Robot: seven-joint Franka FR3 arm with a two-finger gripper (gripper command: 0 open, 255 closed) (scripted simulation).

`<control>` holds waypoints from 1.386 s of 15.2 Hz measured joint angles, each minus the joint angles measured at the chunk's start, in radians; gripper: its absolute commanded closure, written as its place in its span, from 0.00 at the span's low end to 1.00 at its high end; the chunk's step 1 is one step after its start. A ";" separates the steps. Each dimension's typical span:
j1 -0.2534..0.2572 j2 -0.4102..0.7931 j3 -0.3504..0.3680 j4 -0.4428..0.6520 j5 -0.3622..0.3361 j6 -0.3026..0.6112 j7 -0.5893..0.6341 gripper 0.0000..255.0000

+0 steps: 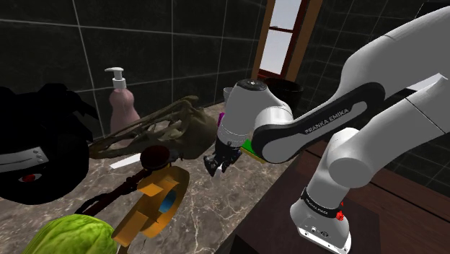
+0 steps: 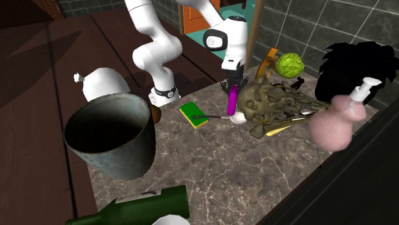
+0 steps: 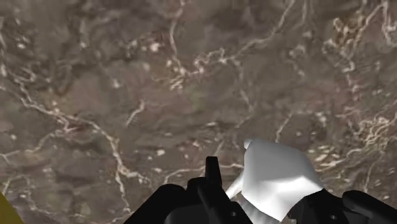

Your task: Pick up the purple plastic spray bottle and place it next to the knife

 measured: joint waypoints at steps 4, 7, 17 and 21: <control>-0.005 0.015 0.006 0.006 -0.005 0.004 0.008 1.00; -0.008 0.024 0.010 0.007 -0.009 0.005 0.009 0.00; 0.038 -0.098 -0.043 0.043 0.016 -0.160 -0.021 0.00; 0.044 -0.112 -0.047 0.046 0.019 -0.178 -0.020 0.00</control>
